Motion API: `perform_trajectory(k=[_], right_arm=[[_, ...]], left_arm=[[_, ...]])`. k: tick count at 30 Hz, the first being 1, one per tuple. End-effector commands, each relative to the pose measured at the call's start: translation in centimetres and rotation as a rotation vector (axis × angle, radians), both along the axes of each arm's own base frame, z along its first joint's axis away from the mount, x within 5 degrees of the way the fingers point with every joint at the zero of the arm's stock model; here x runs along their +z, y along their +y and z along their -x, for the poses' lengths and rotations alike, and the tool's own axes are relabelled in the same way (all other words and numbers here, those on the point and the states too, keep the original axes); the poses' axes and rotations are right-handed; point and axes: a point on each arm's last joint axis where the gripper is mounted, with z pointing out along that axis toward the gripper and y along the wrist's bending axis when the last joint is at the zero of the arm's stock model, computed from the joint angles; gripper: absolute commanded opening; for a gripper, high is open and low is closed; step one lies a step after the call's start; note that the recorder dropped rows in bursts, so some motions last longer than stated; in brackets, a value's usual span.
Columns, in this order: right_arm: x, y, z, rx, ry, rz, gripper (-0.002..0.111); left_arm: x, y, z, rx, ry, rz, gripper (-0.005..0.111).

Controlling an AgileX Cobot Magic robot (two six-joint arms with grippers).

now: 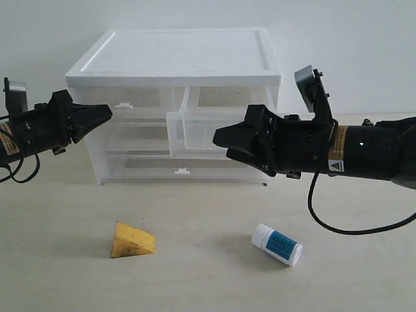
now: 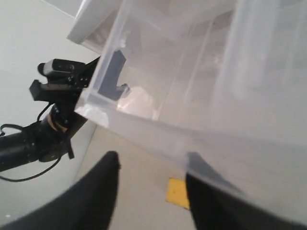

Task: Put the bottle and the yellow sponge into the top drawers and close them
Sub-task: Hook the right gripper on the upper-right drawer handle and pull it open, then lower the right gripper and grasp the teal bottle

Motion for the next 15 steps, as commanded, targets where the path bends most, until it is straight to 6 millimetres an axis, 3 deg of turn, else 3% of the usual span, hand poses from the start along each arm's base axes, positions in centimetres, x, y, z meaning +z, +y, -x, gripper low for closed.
perform_trajectory(k=[1, 5, 15], right_arm=[[0.5, 0.5, 1.4, 0.149, 0.011, -0.02, 0.069], [-0.3, 0.7, 3.2, 0.345, 0.086, 0.061, 0.068], [-1.9, 0.1, 4.6, 0.47, 0.183, 0.23, 0.069]], left_arm=[[0.2, 0.7, -0.9, 0.097, 0.009, 0.011, 0.004], [0.2, 0.7, -0.9, 0.097, 0.009, 0.011, 0.004], [0.2, 0.6, -0.9, 0.095, 0.009, 0.009, 0.004]])
